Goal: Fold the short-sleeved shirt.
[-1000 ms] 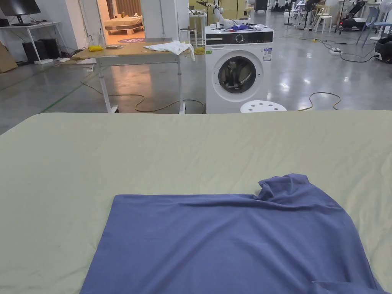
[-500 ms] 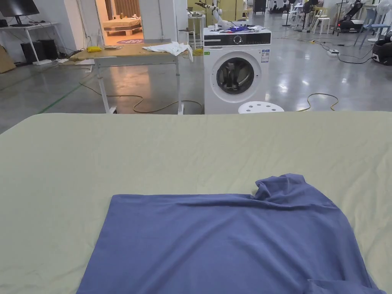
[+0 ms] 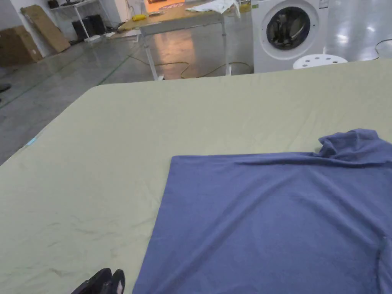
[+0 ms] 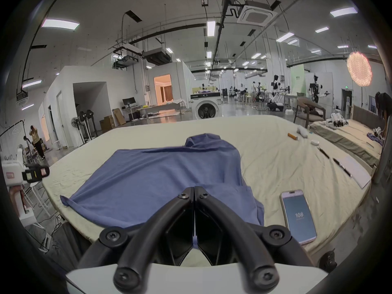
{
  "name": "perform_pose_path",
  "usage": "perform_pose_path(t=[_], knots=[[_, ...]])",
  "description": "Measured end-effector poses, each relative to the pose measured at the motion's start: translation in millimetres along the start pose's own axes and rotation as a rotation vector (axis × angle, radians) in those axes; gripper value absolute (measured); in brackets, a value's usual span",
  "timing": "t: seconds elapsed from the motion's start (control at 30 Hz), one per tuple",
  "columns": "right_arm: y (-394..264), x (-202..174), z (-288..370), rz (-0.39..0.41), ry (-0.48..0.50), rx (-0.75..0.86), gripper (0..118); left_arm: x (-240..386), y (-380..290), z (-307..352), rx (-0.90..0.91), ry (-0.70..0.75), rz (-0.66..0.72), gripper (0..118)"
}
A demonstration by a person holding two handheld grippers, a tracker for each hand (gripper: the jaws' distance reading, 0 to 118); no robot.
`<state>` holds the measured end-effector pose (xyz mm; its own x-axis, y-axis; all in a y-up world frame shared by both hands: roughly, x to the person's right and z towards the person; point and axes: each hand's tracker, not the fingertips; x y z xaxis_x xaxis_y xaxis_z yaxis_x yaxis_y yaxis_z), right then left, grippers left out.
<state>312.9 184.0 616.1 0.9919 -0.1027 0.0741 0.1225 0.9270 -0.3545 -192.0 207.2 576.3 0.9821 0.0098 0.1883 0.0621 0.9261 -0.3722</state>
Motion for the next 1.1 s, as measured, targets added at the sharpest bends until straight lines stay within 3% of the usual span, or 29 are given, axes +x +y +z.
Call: perform_pose_path(t=[0.03, 0.07, 0.4, 0.47, 0.53, 0.63, 0.73, 0.77, 0.8, 0.83, 0.87, 1.1], knots=[[-2.1, 0.7, -0.1, -0.003, 0.000, -0.010, 0, -8.8, -7.6, -8.4, -0.043, -0.011, 0.034, 58], [-3.8, 1.7, 0.8, -0.003, 0.000, -0.014, 0, -15.4, -15.5, -18.5, -0.085, -0.006, 0.053, 68], [-11.4, 20.5, 13.6, -0.062, -0.072, -0.029, 0, -29.6, -54.5, -79.7, -0.335, -0.006, 0.108, 68], [-14.4, 27.3, 16.6, -0.098, -0.088, -0.031, 0, -32.7, -55.2, -82.0, -0.338, -0.028, 0.142, 45], [-16.8, 33.1, 18.7, -0.122, -0.102, -0.036, 0, -30.3, -50.3, -81.4, -0.328, -0.070, 0.141, 12], [-20.3, 41.9, 20.6, -0.157, -0.128, -0.042, 0, -13.5, -47.8, -93.0, -0.375, -0.058, 0.033, 6], [-23.0, 50.6, 19.6, -0.182, -0.158, -0.054, 0, -9.7, -46.9, -100.1, -0.400, -0.056, 0.015, 5], [-23.6, 53.5, 18.2, -0.185, -0.172, -0.061, 8, -10.8, -45.1, -101.0, -0.407, -0.060, 0.022, 5], [-24.2, 57.4, 15.5, -0.184, -0.193, -0.082, 25, -11.4, -44.2, -99.3, -0.410, -0.061, 0.024, 5], [-25.4, 62.2, 11.2, -0.178, -0.207, -0.117, 56, -12.7, -44.3, -100.0, -0.415, -0.063, 0.032, 5], [-27.8, 67.4, 6.3, -0.170, -0.223, -0.138, 70, -14.8, -45.0, -101.0, -0.418, -0.065, 0.048, 5], [-59.6, 85.7, -29.5, -0.174, -0.211, -0.269, 70, -22.7, -47.7, -100.1, -0.412, -0.064, 0.107, 5]])
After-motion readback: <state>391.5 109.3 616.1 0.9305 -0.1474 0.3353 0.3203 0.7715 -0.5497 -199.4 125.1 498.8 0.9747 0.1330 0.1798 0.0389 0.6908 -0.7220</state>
